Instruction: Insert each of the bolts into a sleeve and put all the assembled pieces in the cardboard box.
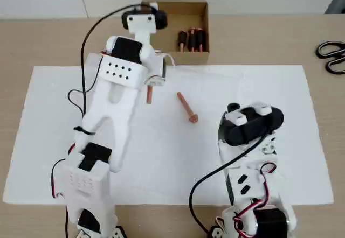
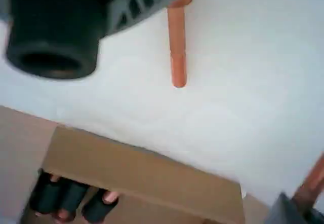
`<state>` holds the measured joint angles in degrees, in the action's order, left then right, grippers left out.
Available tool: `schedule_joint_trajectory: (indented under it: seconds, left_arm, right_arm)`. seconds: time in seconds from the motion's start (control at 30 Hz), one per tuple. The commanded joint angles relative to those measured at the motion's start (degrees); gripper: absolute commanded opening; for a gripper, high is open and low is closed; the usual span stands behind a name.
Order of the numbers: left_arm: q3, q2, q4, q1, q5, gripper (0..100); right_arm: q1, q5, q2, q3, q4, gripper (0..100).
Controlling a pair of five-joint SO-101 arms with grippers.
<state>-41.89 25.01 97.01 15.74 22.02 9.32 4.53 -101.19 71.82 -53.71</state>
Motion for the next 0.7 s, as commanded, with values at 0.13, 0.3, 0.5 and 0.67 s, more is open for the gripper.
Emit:
schedule_joint_trajectory:
  seconds: [0.13,0.3,0.5,0.67]
  left_arm:
    - [-16.0,-4.1,-1.8,7.0,5.6,1]
    - [-27.2,-8.4,3.6,9.6,5.7,1]
    - [-13.1,-21.6,3.6,9.4,3.3,1]
    - [6.8,-34.7,1.8,8.9,3.3,1]
  right_arm:
    - [0.2,-9.8,-1.4,2.7,4.1,0.4]
    - [0.2,-10.4,-2.1,6.1,6.2,0.4]
    - [0.3,-10.4,-2.9,8.6,7.4,0.4]
    - [0.3,-10.4,-2.9,9.0,8.7,0.4]
